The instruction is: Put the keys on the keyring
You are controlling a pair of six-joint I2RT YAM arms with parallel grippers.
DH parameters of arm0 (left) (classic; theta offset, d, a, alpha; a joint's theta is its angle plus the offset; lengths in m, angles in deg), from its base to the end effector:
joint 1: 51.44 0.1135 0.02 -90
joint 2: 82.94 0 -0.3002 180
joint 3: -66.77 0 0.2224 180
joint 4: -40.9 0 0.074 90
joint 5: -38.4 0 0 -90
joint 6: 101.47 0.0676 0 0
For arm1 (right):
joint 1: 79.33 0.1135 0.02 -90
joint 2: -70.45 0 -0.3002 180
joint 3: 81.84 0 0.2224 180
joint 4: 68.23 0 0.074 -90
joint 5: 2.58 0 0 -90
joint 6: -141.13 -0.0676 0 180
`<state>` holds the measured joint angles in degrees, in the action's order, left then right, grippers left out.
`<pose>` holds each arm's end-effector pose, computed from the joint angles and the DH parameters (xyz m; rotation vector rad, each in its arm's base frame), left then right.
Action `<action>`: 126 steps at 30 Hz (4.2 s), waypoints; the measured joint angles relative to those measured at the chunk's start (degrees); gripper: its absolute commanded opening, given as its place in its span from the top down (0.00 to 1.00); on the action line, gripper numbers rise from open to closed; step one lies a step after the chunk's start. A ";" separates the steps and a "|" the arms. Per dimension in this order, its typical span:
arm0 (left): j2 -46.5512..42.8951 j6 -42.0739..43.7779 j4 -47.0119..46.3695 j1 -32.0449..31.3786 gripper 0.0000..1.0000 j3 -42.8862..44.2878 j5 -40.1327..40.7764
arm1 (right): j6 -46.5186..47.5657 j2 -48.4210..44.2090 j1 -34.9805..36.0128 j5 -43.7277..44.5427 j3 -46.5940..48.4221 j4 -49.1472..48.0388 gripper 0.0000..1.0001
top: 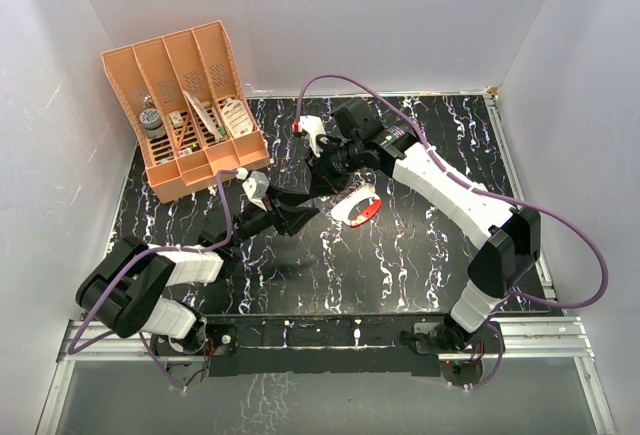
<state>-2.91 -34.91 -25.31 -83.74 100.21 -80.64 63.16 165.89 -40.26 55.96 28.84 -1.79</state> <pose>0.1906 -0.1593 0.2923 0.5661 1.2366 -1.1386 0.2460 0.2452 0.3682 -1.2866 2.1233 0.8799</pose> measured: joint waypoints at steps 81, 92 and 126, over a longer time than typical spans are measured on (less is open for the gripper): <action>-1.16 -19.74 21.29 4.50 1.00 10.73 2.29 | -15.19 -17.38 -0.28 19.06 -26.49 -35.63 0.67; -3.98 -20.28 30.25 7.28 1.00 10.73 2.71 | -26.10 -10.82 -14.56 23.06 -26.99 -34.49 0.66; -3.98 -21.46 30.71 7.80 1.00 9.46 3.17 | -29.03 4.81 -17.68 12.39 -39.60 -53.24 0.70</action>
<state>-6.89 -56.37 5.40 -75.93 109.67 -77.47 34.14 170.70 -57.95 68.35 -10.77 -55.04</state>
